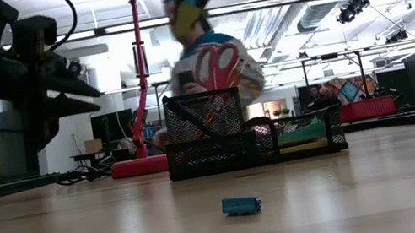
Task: Pick and place office supplies into organizer
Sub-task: Put the yellow eraser into the black desk organizer
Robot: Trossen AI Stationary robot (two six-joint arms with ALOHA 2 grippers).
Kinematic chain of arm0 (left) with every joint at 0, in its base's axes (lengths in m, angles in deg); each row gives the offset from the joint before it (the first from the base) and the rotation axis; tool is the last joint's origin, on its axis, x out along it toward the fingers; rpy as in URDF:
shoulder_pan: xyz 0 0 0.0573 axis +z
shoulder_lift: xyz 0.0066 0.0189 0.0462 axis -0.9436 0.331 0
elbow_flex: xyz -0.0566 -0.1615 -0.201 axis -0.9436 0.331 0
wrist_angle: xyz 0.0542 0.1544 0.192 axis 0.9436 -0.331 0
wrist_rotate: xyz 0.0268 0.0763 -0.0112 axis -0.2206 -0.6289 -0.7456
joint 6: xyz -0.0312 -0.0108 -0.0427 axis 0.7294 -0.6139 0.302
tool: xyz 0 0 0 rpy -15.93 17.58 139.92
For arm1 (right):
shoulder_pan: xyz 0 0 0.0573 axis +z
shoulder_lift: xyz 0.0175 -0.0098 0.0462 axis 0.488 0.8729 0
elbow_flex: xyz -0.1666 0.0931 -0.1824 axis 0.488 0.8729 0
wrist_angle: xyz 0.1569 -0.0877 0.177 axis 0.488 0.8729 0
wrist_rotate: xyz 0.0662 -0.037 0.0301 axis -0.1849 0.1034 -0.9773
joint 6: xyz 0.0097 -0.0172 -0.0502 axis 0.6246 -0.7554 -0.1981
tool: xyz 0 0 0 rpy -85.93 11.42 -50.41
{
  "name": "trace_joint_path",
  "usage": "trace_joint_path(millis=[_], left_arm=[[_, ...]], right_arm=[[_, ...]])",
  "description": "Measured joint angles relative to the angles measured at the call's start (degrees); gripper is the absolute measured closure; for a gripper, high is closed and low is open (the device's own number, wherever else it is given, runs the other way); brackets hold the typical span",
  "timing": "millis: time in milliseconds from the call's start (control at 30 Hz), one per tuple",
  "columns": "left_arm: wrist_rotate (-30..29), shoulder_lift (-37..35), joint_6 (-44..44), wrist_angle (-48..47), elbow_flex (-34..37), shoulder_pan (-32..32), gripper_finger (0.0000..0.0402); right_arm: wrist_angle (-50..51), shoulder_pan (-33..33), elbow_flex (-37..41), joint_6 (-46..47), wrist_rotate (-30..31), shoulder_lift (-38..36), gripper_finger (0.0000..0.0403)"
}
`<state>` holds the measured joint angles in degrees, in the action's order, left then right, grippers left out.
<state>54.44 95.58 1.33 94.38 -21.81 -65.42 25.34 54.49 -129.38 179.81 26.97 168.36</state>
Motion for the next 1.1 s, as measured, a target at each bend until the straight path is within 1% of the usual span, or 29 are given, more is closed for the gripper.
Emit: trace_joint_path(millis=[100, 300, 500, 600, 633, 733, 900, 1100], left_arm=[[-0.83, 0.00, -0.01, 3.30, -0.01, -0.01, 0.0314], [-2.40, -0.02, -0.06, 6.69, -0.02, 0.00, 0.0314], [-2.96, 0.00, 0.03, 7.29, -0.02, 0.00, 0.0314], [-2.71, 0.00, 1.73, 8.38, -0.02, 0.00, 0.0314], [-2.28, 0.00, 2.56, 9.12, -0.02, 0.00, 0.0314], [-1.46, 0.00, 3.11, 12.17, -0.02, 0.00, 0.0314], [-0.94, -0.02, 3.18, 16.55, -0.02, 0.00, 0.0314], [4.65, -0.02, 5.25, 23.27, -0.02, 0.00, 0.0314]], right_arm=[[-3.57, -0.71, 0.00, -2.37, -1.72, 0.00, 0.0401], [-3.90, -0.10, 0.00, -0.65, -7.03, 0.00, 0.0403], [-2.89, -0.80, 0.25, -1.73, -8.12, 0.00, 0.0403], [-5.84, -1.10, 3.04, -3.02, -7.41, -0.07, 0.0403], [-6.59, -1.14, 4.33, -2.65, -8.33, -0.07, 0.0403], [-9.88, -1.18, 7.63, 0.66, -11.63, -0.04, 0.0403], [-14.06, -1.31, 13.98, 10.13, -11.30, 0.00, 0.0402], [-18.11, -2.84, 18.16, 19.22, -11.09, -0.02, 0.0402]])
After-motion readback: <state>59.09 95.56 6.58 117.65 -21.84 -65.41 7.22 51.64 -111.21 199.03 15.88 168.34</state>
